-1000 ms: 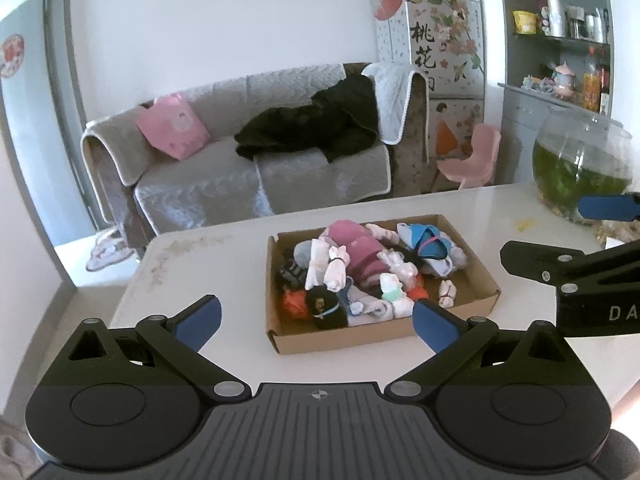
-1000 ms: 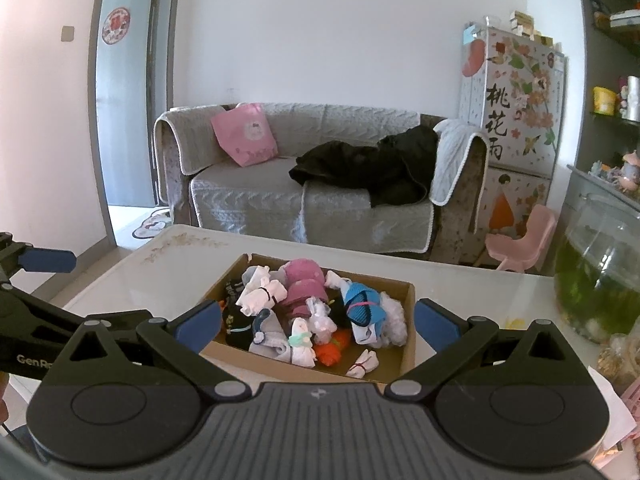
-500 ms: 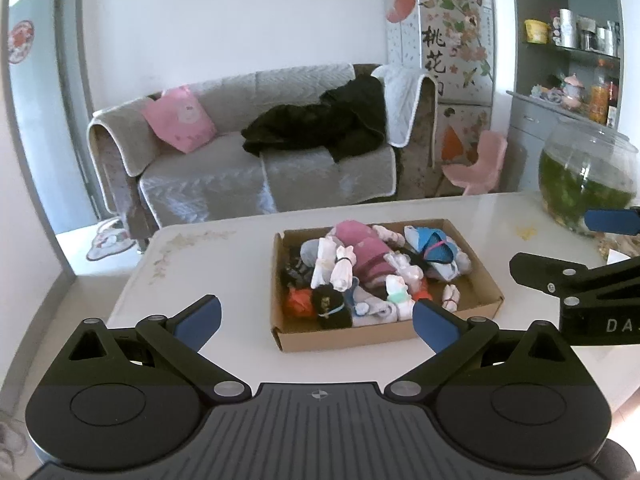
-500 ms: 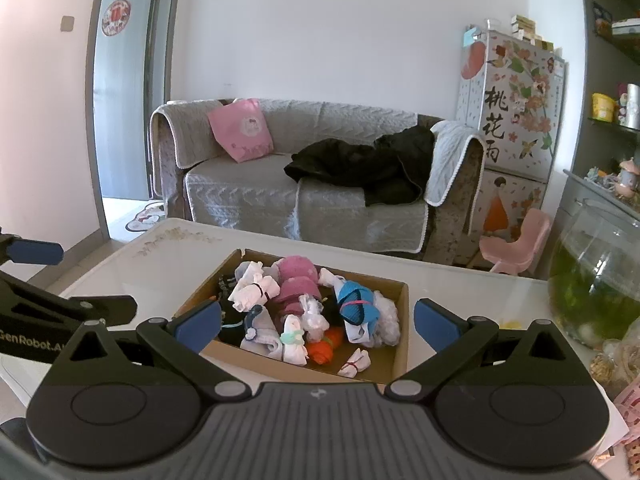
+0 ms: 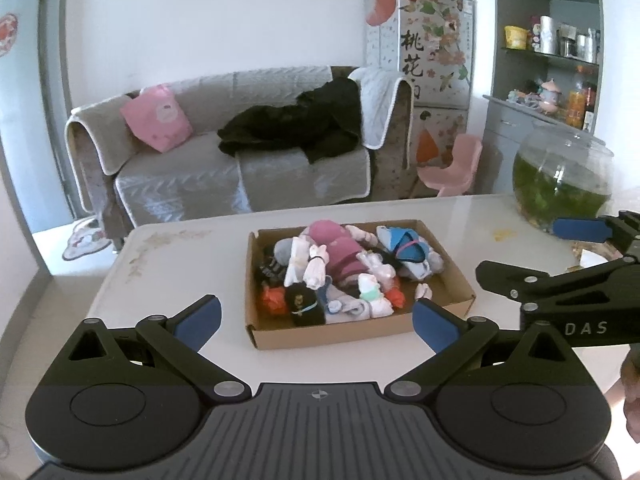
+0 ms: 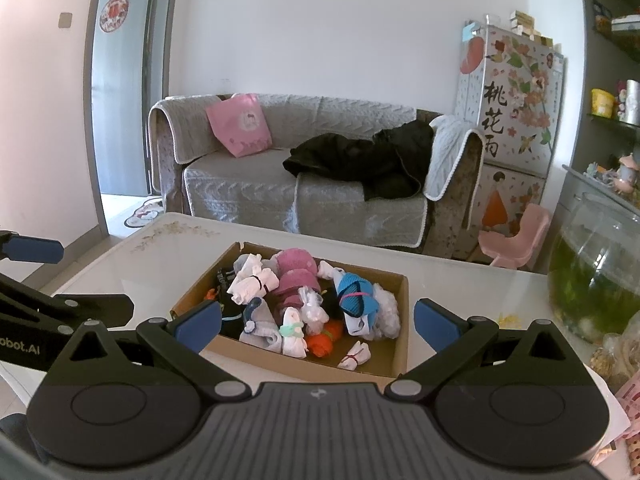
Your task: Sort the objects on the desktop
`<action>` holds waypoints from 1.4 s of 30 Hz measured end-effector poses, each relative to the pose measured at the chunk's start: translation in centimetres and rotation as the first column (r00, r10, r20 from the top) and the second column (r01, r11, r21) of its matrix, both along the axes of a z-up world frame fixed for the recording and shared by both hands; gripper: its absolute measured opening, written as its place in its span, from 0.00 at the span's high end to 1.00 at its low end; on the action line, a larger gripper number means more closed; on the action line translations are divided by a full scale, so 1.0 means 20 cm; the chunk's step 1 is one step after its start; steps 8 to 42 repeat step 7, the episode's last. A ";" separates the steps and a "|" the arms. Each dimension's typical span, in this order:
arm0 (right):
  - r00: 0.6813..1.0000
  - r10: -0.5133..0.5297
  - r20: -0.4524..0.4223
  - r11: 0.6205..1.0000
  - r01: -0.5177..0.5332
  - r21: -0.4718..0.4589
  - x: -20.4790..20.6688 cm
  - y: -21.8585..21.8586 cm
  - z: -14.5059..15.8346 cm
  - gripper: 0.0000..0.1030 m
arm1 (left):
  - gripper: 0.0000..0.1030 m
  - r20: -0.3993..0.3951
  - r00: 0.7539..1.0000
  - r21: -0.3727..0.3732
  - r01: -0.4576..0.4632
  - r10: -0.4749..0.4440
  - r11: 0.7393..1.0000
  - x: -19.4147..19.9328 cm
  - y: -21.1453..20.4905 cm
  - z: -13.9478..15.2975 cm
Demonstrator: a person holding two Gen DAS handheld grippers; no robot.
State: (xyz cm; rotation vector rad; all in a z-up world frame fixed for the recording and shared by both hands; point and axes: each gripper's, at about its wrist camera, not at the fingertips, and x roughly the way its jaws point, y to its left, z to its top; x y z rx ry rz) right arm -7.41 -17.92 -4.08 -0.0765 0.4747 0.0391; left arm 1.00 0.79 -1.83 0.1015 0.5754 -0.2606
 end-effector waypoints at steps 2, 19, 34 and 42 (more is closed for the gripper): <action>1.000 -0.002 0.000 1.000 0.002 0.002 0.00 0.00 0.00 0.01 | 0.00 0.016 1.000 0.000 -0.013 0.013 1.000 -0.01 0.00 0.00; 1.000 -0.004 0.003 1.000 0.004 0.004 0.00 -0.01 0.01 0.01 | 0.00 0.031 0.999 -0.009 -0.022 0.022 1.000 -0.01 0.01 0.01; 1.000 -0.004 0.003 1.000 0.004 0.004 0.00 -0.01 0.01 0.01 | 0.00 0.031 0.999 -0.009 -0.022 0.022 1.000 -0.01 0.01 0.01; 1.000 -0.004 0.003 1.000 0.004 0.004 0.00 -0.01 0.01 0.01 | 0.00 0.031 0.999 -0.009 -0.022 0.022 1.000 -0.01 0.01 0.01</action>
